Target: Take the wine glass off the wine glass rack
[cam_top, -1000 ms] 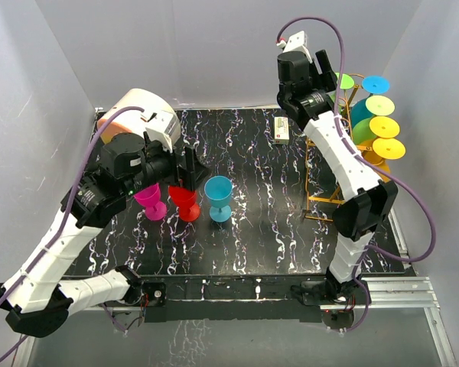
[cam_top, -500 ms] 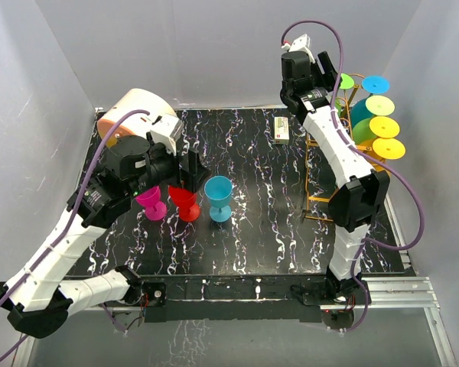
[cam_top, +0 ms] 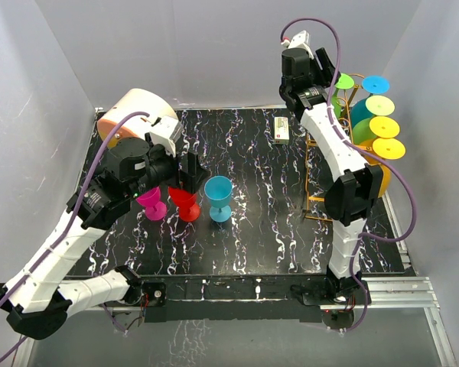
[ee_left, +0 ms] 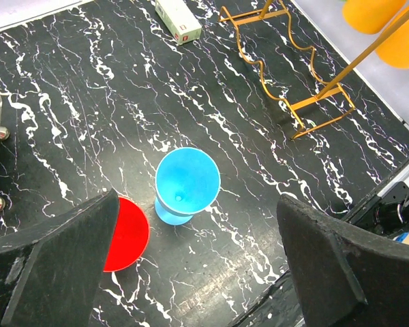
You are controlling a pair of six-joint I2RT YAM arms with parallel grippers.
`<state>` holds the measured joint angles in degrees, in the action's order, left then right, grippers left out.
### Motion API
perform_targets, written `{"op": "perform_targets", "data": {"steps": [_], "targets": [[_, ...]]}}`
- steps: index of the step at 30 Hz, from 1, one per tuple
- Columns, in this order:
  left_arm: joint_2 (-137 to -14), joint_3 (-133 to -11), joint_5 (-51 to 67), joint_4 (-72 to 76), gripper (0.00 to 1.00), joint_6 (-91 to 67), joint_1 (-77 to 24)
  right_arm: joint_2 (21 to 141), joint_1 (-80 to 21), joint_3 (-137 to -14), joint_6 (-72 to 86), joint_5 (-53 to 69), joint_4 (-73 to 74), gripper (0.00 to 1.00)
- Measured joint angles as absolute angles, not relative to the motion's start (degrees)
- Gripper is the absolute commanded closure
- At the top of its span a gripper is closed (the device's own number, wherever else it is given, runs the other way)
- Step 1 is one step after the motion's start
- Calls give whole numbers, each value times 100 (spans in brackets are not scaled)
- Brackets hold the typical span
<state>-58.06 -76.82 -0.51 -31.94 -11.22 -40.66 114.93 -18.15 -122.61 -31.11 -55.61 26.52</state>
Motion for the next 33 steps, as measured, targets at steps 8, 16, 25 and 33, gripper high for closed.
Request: {"op": "perform_targets", "data": {"steps": [8, 16, 25, 33], "targets": [[-5795, -7682, -78, -3194, 1, -1105, -4069, 11535, -1634, -12261, -3142, -5559, 2521, 49], [-5795, -7682, -106, -3199, 1, -1083, -4069, 11535, -1584, -12263, -3129, -5509, 2508, 61], [-5795, -7682, -106, -3199, 1, -1081, -4071, 11557, -1586, -12333, -2987, -5374, 2547, 73], [-5795, -7682, -106, -3199, 1, -1059, -4071, 11557, -1584, -12333, -2965, -5345, 2547, 83]]}}
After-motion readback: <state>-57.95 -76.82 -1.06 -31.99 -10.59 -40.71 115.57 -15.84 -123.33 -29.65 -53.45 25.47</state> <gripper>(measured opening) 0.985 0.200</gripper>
